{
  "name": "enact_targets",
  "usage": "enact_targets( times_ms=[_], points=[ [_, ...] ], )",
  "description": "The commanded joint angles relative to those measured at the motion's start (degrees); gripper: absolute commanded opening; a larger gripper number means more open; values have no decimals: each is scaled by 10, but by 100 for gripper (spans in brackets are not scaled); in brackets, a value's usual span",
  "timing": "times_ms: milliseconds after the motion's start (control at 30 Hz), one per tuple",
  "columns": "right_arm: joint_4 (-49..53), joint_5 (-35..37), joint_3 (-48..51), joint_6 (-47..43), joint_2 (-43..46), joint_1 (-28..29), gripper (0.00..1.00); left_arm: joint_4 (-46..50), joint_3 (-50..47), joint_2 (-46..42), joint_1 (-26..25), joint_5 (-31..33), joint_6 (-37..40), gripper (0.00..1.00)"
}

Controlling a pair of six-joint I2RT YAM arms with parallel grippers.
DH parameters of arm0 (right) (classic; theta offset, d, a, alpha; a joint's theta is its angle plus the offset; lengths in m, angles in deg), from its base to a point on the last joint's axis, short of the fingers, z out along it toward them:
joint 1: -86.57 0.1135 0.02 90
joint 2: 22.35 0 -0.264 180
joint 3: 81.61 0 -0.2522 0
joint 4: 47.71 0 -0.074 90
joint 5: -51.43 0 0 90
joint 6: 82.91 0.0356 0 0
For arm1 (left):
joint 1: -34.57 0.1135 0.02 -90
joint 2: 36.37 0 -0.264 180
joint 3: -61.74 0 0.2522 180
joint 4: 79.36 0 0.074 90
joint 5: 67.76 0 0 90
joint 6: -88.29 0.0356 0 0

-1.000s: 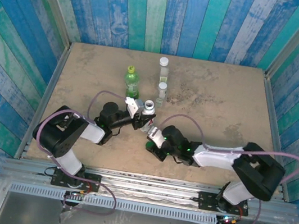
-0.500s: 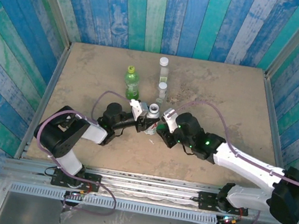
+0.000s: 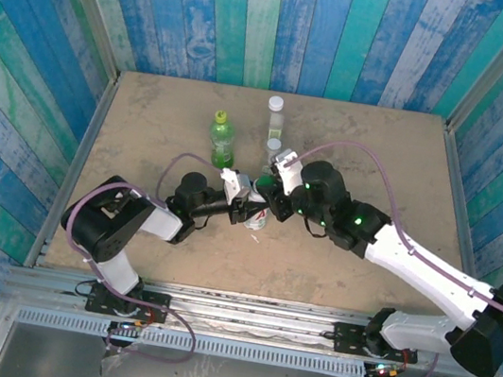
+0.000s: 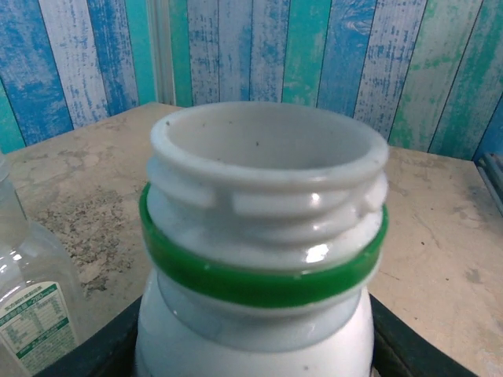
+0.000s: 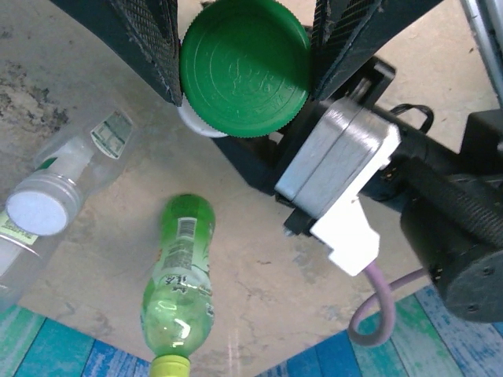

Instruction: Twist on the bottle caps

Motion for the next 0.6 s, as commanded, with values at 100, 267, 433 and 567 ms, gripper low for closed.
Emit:
enact_targets(
  times_ms=[100,267,433,567],
  points=[
    [86,15,-48,-8,-48,-7,44,-25,16,42,-11,-22,-3,51],
    [94,20,-45,0,-55,-9,44,-37,21,58,-17,-30,-7,51],
    [109,32,-47,5,-64,-10,44,-24,22,56,-17,-27,3,51],
    [112,57,-49,13,-69,-11,44,-22,23,57,-17,-30,5,51]
  ],
)
